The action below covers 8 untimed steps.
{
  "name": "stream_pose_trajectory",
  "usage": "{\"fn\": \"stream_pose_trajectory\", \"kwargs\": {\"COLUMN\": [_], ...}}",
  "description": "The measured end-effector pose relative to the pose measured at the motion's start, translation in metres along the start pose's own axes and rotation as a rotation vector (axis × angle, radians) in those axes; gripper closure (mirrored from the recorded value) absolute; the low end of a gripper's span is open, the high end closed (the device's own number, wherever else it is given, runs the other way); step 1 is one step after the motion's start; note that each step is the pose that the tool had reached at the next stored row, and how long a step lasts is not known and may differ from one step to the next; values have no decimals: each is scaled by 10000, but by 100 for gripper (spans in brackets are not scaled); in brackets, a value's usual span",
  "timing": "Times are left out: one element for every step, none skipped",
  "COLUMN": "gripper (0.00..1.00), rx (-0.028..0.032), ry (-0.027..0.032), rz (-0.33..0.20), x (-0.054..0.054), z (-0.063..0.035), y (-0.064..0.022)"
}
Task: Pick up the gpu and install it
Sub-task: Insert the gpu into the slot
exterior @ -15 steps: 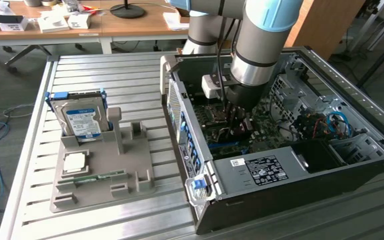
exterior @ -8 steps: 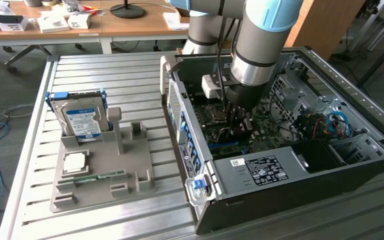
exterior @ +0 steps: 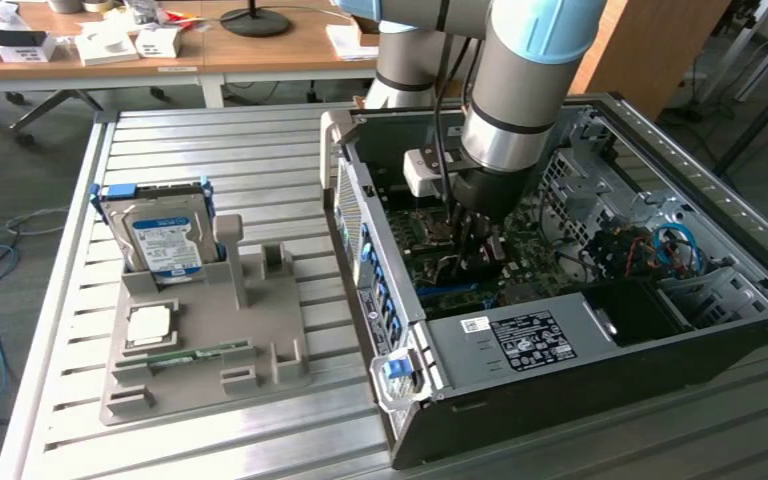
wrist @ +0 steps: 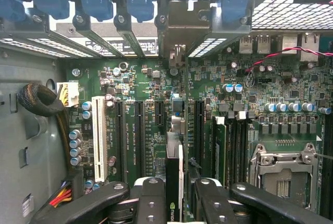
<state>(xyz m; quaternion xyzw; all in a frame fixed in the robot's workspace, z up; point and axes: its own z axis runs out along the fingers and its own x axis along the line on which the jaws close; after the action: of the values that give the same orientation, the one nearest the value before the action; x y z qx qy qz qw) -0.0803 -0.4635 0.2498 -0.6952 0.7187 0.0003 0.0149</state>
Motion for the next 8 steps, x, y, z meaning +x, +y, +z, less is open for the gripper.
{"fn": "stream_pose_trajectory", "kwargs": {"gripper": [74, 74, 74, 74, 74, 74, 74, 74], "rx": [0, 0, 1, 0, 0, -1, 0, 0], "ry": [1, 0, -1, 0, 1, 2, 0, -1], "rz": [0, 0, 0, 0, 0, 0, 0, 0], "x": [0, 0, 0, 0, 0, 0, 0, -1], "z": [0, 0, -1, -5, -10, -20, -31, -34], "y": [0, 0, 0, 0, 0, 0, 0, -1]}}
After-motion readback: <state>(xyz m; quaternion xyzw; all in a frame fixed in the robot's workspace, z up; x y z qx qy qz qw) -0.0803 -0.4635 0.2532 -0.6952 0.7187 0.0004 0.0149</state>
